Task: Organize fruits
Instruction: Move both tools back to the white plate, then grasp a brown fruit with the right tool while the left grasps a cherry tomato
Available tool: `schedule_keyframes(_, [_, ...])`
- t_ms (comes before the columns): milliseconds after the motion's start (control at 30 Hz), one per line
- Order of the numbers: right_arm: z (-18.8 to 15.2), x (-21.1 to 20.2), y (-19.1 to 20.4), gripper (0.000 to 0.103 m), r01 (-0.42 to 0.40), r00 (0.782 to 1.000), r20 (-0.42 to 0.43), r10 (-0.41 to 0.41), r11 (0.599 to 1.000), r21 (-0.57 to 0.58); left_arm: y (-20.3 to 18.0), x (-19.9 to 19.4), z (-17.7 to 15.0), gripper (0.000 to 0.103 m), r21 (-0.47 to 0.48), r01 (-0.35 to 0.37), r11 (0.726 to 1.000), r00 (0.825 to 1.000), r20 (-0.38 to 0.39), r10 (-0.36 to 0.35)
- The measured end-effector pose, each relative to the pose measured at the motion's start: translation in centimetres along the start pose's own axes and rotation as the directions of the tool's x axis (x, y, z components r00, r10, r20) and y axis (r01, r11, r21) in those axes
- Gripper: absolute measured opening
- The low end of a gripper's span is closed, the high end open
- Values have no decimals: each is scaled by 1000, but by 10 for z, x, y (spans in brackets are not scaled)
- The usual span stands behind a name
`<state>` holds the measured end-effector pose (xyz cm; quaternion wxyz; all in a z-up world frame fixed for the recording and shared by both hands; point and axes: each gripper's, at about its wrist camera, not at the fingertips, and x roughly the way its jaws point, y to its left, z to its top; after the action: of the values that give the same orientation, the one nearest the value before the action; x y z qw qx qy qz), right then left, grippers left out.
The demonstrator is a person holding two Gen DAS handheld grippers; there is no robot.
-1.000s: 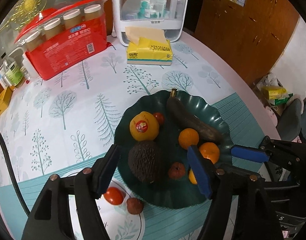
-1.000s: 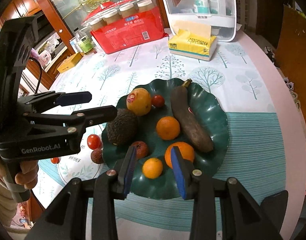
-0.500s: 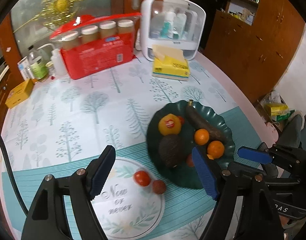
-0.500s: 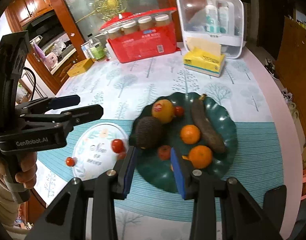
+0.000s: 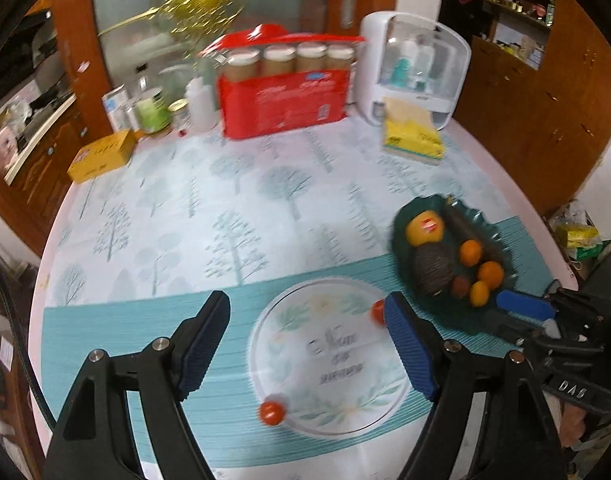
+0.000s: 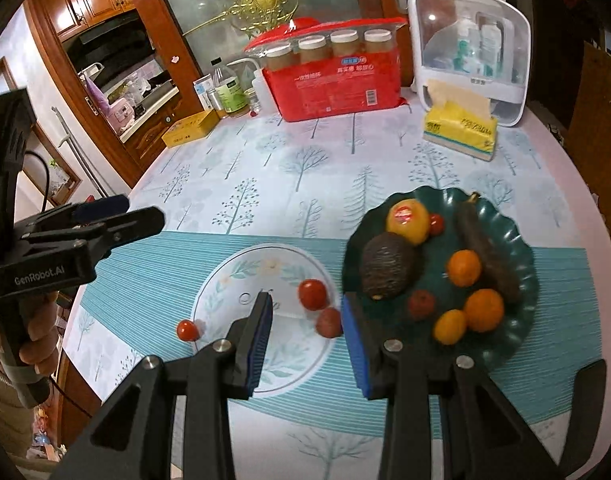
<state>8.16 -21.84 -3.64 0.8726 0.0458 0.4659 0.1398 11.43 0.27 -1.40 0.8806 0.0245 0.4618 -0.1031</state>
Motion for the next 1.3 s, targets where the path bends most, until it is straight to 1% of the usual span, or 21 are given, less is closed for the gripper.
schedule_keyframes(100, [-4, 11, 7, 36, 9, 1000, -6, -9, 1000, 16, 23, 13, -17, 78, -26, -12, 1000, 999, -48, 11])
schedule_keyframes(167, [-8, 21, 11, 36, 31, 999, -12, -31, 999, 29, 33, 23, -29, 78, -37, -17, 999, 997, -81, 14])
schedule_keyframes(300, [-18, 41, 13, 36, 73, 997, -28, -72, 996, 60, 45, 54, -62, 78, -43, -17, 999, 986, -166, 10])
schedule_keyframes(400, [-28, 59, 9, 36, 85, 996, -45, -80, 990, 114, 47, 72, -82, 78, -41, -25, 999, 980, -198, 16])
schedule_keyframes(533, [-38, 77, 3, 36, 116, 992, -60, -107, 979, 170, 49, 90, -105, 77, -68, -16, 998, 978, -207, 2])
schedule_keyframes(667, [-43, 92, 0, 36, 165, 986, -61, -156, 967, 193, 46, 93, -115, 76, -61, -34, 998, 984, -178, 23])
schedule_keyframes(767, [-43, 100, -3, 36, 181, 983, -75, -169, 961, 210, 45, 94, -122, 74, -68, -31, 997, 986, -167, 19])
schedule_keyframes(867, [-44, 108, -4, 36, 194, 980, -79, -181, 957, 217, 46, 96, -125, 70, -77, -26, 997, 986, -167, 13])
schedule_keyframes(933, [-44, 112, -5, 36, 204, 978, -82, -190, 954, 219, 46, 98, -127, 63, -83, -20, 996, 985, -171, 5])
schedule_keyframes(1000, [-44, 114, -6, 36, 220, 975, -75, -208, 951, 219, 47, 101, -128, 60, -90, -19, 996, 984, -180, 3])
schedule_keyframes(1100, [-43, 117, -8, 36, 222, 975, -79, -210, 951, 214, 47, 105, -131, 57, -98, -20, 995, 980, -197, 0])
schedule_keyframes(1167, [-44, 119, -9, 36, 227, 973, -87, -214, 951, 208, 45, 105, -130, 54, -92, -24, 995, 982, -191, 6])
schedule_keyframes(1200, [-44, 121, -9, 35, 229, 972, -93, -214, 951, 207, 45, 105, -130, 51, -90, -25, 996, 982, -190, 8])
schedule_keyframes(1267, [-46, 123, -11, 28, 220, 974, -103, -202, 952, 212, 43, 105, -130, 45, -86, -24, 996, 982, -187, 8])
schedule_keyframes(1300, [-46, 123, -12, 28, 214, 975, -100, -197, 954, 211, 42, 105, -129, 39, -85, -21, 996, 983, -185, 5])
